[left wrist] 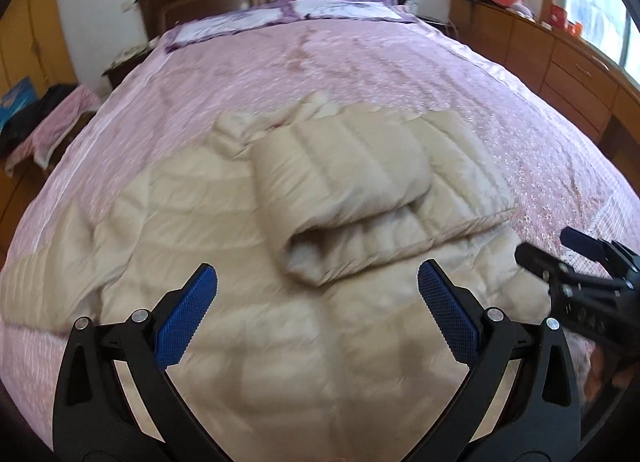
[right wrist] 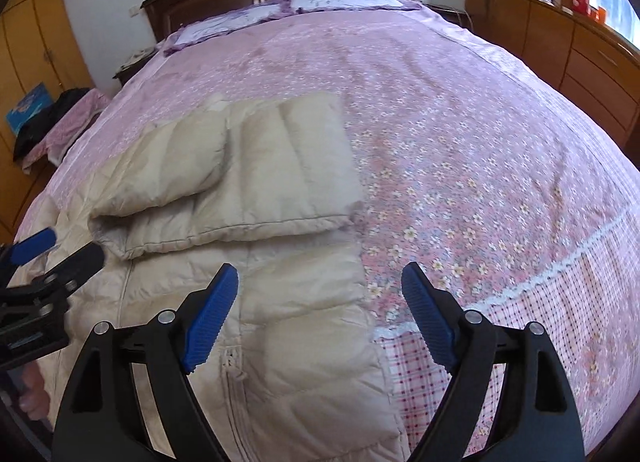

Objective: Fold large clothes
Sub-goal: 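Open the right gripper and withdraw it from the folded sleeve, then grasp the other jacket sleeve with the left gripper, then fold the sleeve across the jacket body with the left gripper and release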

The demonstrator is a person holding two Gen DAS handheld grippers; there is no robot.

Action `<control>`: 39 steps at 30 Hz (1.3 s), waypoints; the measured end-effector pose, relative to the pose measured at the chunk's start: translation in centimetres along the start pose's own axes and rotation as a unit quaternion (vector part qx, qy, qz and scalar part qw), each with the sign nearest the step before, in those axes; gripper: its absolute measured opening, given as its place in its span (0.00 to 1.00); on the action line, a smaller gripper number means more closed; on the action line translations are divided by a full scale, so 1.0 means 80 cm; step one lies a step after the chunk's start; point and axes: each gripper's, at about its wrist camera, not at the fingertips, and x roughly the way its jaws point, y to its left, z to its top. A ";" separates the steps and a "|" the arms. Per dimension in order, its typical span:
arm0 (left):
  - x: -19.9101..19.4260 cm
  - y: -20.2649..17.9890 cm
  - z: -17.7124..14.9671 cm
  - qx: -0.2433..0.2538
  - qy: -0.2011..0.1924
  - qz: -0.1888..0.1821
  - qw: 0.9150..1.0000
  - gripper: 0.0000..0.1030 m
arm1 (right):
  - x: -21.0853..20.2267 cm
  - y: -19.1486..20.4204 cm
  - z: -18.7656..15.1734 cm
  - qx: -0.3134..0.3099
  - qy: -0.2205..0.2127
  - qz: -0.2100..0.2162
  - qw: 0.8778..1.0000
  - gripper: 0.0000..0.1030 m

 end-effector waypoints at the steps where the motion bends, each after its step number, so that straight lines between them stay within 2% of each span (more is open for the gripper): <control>1: 0.005 -0.008 0.006 0.010 -0.005 0.003 1.000 0.97 | 0.000 -0.003 -0.001 0.005 0.000 -0.002 1.000 0.79; 4: 0.013 -0.033 0.017 0.048 -0.027 0.014 0.998 0.97 | 0.004 -0.014 -0.005 0.024 0.006 0.000 1.000 0.79; 6: 0.018 -0.050 0.024 0.076 -0.038 0.021 0.996 0.93 | 0.010 -0.021 -0.009 0.035 0.015 0.003 0.999 0.79; 10: 0.039 -0.079 0.036 0.121 -0.036 0.025 0.992 0.77 | 0.021 -0.025 -0.020 0.037 0.036 0.006 0.999 0.79; 12: 0.048 -0.086 0.039 0.132 -0.032 0.032 0.990 0.65 | 0.023 -0.024 -0.026 0.036 0.041 0.010 0.998 0.79; 13: 0.054 -0.089 0.042 0.136 -0.031 0.036 0.990 0.48 | 0.025 -0.023 -0.028 0.036 0.044 0.013 0.998 0.79; 14: 0.057 -0.090 0.043 0.135 -0.029 0.033 0.990 0.26 | 0.027 -0.023 -0.030 0.036 0.047 0.016 0.998 0.79; 16: 0.054 -0.082 0.046 0.114 -0.029 0.009 0.993 0.06 | 0.029 -0.023 -0.031 0.039 0.051 0.024 0.998 0.79; 17: 0.049 -0.075 0.045 0.104 -0.032 0.002 0.994 0.03 | 0.029 -0.022 -0.034 0.039 0.051 0.026 0.998 0.79; 20: 0.024 -0.048 0.043 0.069 -0.053 -0.003 0.996 0.02 | 0.033 -0.022 -0.038 0.035 0.058 0.039 0.997 0.74; 22: 0.011 -0.024 0.041 0.039 -0.063 0.000 0.997 0.02 | 0.033 -0.023 -0.042 0.034 0.061 0.054 0.996 0.54; 23: 0.002 -0.001 0.040 0.012 -0.068 0.002 0.998 0.02 | 0.032 -0.022 -0.044 0.034 0.060 0.061 0.996 0.49; 25: -0.006 0.032 0.035 -0.023 -0.074 0.007 0.997 0.01 | 0.028 -0.018 -0.050 0.030 0.056 0.065 0.996 0.29; 28: -0.008 0.078 0.019 -0.060 -0.076 0.032 0.995 0.01 | 0.017 -0.016 -0.060 0.028 0.044 0.067 0.996 0.15; 34: 0.008 0.151 -0.022 -0.123 -0.045 0.072 0.989 0.01 | 0.002 -0.015 -0.071 0.039 0.038 0.056 0.997 0.11; 39: 0.036 0.196 -0.051 -0.159 -0.005 0.079 0.984 0.01 | -0.004 -0.015 -0.077 0.035 0.035 0.043 0.998 0.11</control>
